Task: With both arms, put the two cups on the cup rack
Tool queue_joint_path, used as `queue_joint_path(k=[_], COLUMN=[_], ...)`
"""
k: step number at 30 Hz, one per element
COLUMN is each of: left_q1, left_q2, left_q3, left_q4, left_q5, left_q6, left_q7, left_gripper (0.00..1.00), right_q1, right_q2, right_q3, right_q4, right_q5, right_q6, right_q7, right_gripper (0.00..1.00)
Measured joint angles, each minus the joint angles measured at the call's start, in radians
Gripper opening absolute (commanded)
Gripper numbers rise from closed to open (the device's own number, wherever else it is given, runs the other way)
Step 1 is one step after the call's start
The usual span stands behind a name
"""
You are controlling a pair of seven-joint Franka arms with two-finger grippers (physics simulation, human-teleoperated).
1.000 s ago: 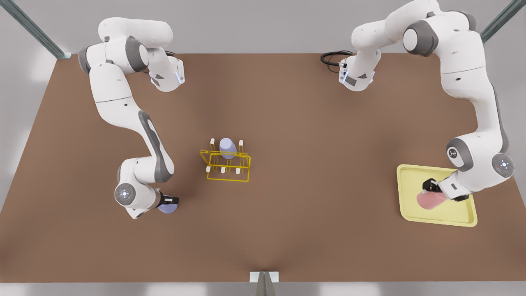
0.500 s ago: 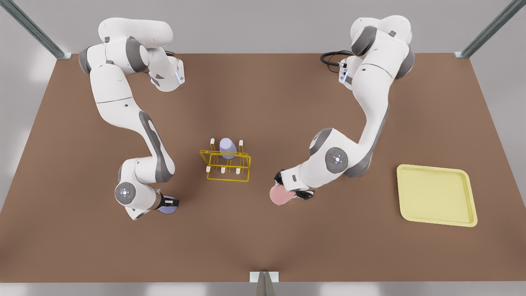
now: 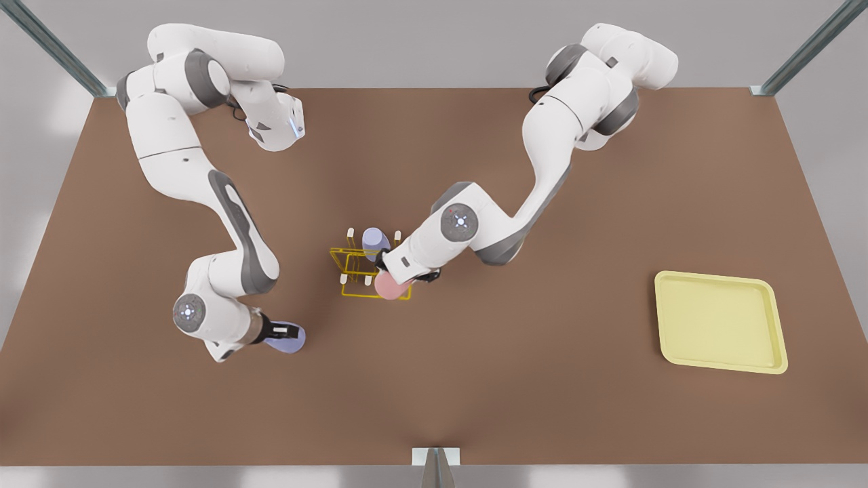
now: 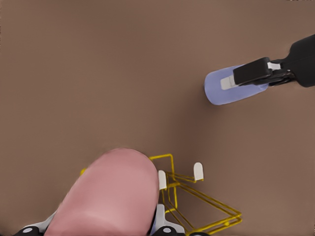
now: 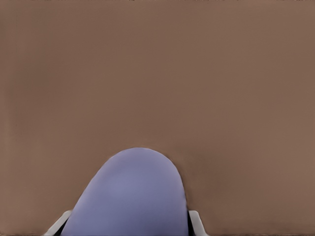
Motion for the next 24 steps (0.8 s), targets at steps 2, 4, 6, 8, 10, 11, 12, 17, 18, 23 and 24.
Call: queue_joint_path(k=[2,4,6,8,10,11,12,17,18,23,24], left_q1=[-0.006,-0.018,-0.022,-0.022,-0.023,-0.023,-0.022,-0.011,0.024,0.266,0.303], left_q2=[0.006,0.020,0.037,0.046,0.054,0.055,0.055,0.036,0.000,-0.280,-0.322], left_q3=[0.001,0.004,0.005,0.006,0.012,0.013,0.013,0.011,0.004,-0.002,-0.001], left_q4=[-0.003,-0.005,-0.005,-0.005,-0.005,-0.005,-0.005,-0.001,0.000,0.002,-0.014], left_q5=[0.002,0.008,0.016,0.025,0.033,0.035,0.037,0.041,0.041,0.209,0.238], left_q6=[-0.002,-0.003,-0.002,0.000,0.002,0.003,0.003,0.001,-0.023,-0.424,-0.495], left_q7=[-0.044,-0.083,-0.118,-0.150,-0.177,-0.189,-0.200,-0.257,-0.267,-0.217,-0.191], left_gripper=[0.80,0.80,0.80,0.81,1.00,1.00,1.00,1.00,1.00,1.00,1.00], right_q1=[-0.014,-0.019,-0.020,-0.020,-0.020,-0.015,-0.010,0.003,0.004,0.053,0.059], right_q2=[-0.029,-0.051,-0.072,-0.095,-0.115,-0.123,-0.130,-0.152,-0.153,-0.148,-0.146], right_q3=[0.029,0.050,0.073,0.089,0.106,0.110,0.112,0.124,0.129,0.135,0.135], right_q4=[-0.003,-0.003,-0.002,0.001,0.003,0.003,0.001,-0.002,-0.003,-0.004,-0.004], right_q5=[0.018,0.044,0.074,0.092,0.103,0.106,0.108,0.112,0.112,0.113,0.111], right_q6=[-0.040,-0.089,-0.143,-0.197,-0.244,-0.264,-0.281,-0.349,-0.359,-0.388,-0.391], right_q7=[-0.002,-0.004,-0.006,-0.008,-0.009,-0.009,-0.009,-0.008,-0.008,-0.006,-0.006], right_gripper=[0.76,0.76,0.76,0.76,0.76,0.76,0.76,0.76,0.76,0.76,0.76])
